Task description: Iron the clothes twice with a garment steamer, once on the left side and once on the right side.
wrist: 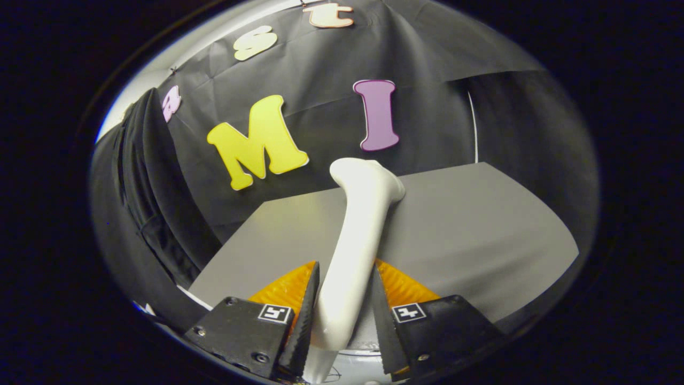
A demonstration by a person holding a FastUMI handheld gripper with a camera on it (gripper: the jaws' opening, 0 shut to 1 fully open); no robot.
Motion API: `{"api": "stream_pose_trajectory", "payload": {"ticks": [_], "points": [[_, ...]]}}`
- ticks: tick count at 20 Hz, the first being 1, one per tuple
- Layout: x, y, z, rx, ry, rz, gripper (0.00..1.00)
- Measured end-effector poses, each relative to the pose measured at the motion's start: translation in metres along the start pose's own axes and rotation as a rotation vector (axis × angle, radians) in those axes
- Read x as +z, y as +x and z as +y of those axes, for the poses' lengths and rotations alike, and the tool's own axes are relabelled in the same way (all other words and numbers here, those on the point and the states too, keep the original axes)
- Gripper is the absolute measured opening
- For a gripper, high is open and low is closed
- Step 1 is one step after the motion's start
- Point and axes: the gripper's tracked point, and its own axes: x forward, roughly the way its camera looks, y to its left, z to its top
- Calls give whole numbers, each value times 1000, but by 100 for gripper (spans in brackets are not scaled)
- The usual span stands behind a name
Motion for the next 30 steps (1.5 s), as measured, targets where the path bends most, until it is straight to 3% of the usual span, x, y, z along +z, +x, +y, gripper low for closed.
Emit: {"api": "stream_pose_trajectory", "payload": {"ticks": [3, 9, 14, 21, 30], "points": [[-2, 1, 6, 37, 45, 10, 37], [2, -18, 7, 18, 36, -41, 32], [28, -62, 37, 41, 39, -137, 32], [64, -138, 129, 64, 0, -291, 32], [78, -194, 275, 90, -64, -424, 32]]}}
